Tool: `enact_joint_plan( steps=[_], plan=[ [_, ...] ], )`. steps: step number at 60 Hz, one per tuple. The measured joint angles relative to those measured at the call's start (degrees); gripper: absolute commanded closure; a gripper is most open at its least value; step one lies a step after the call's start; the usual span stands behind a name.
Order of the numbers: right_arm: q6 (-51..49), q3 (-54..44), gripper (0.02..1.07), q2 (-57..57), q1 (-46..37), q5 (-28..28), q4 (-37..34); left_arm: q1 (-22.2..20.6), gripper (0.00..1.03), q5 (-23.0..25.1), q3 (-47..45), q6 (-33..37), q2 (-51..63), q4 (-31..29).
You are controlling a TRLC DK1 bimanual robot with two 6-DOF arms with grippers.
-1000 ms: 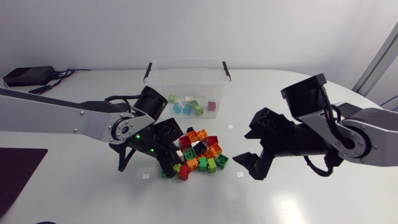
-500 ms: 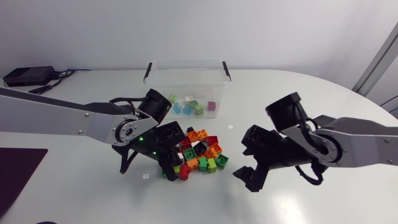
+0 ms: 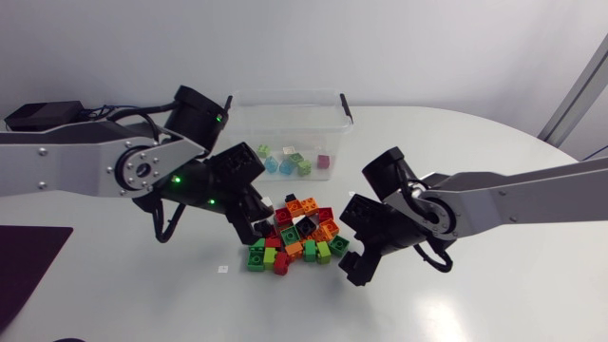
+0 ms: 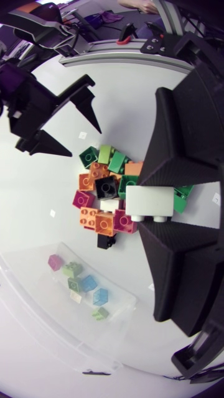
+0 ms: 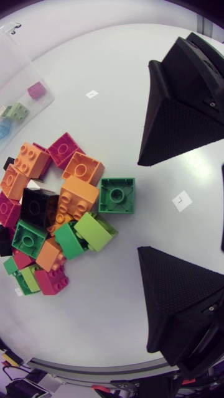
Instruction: Place the duplo bricks in the container
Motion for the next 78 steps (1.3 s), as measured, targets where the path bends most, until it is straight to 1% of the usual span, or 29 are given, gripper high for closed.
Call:
enact_joint_plan(
  steps=[5,7,12,16,22,25,34,39,43,49,50,61,69,78],
  plan=[
    [0.2,1.3,0.14,1.7,0.3,0.7,0.2,1.4,0.79,1.1,0.8,-0.5,-1.4,0.0],
    [0.2,1.7,0.17,2.2,0.3,1.0,0.4,2.0,0.79,1.5,1.0,-0.5,-1.9,0.0],
    [0.2,2.7,0.18,3.4,0.3,1.2,0.6,3.1,0.79,2.1,1.5,-0.7,-3.2,0.0],
    [0.2,3.4,0.22,4.2,0.3,1.2,0.8,3.8,0.79,2.6,2.0,-0.9,-4.0,0.0],
    [0.2,4.5,0.23,5.2,0.3,1.3,0.8,4.7,0.79,3.2,3.0,-1.6,-4.7,0.1],
    [0.2,5.1,0.29,5.7,0.3,1.3,0.8,5.4,0.79,3.6,3.6,-2.1,-4.8,0.5],
    [0.2,6.6,0.45,7.6,0.4,1.6,0.9,7.2,0.78,4.3,5.6,-3.4,-4.8,2.2],
    [0.1,7.1,0.46,8.8,0.4,2.2,0.9,7.8,0.78,4.7,6.6,-4.0,-4.8,3.3],
    [0.1,7.3,0.55,9.6,0.3,2.4,0.9,8.0,0.78,5.0,7.5,-4.5,-4.8,4.0],
    [0.1,7.3,0.75,9.9,0.4,2.4,0.8,8.0,0.78,5.3,8.5,-5.1,-4.8,4.9],
    [0.1,7.3,0.77,9.9,0.4,2.4,0.9,8.0,0.78,5.4,8.6,-5.3,-4.8,5.1],
    [-0.1,6.8,0.78,8.7,0.3,2.7,0.8,9.2,0.78,5.5,11.0,-7.0,-3.2,7.8],
    [-0.4,6.1,0.78,3.6,-0.2,2.7,-0.3,10.4,0.77,5.6,12.3,-9.5,-0.7,11.6],
    [-0.7,6.1,0.78,-1.7,-1.7,2.7,-2.2,11.0,0.76,5.6,15.5,-10.8,3.6,12.8]
  ],
)
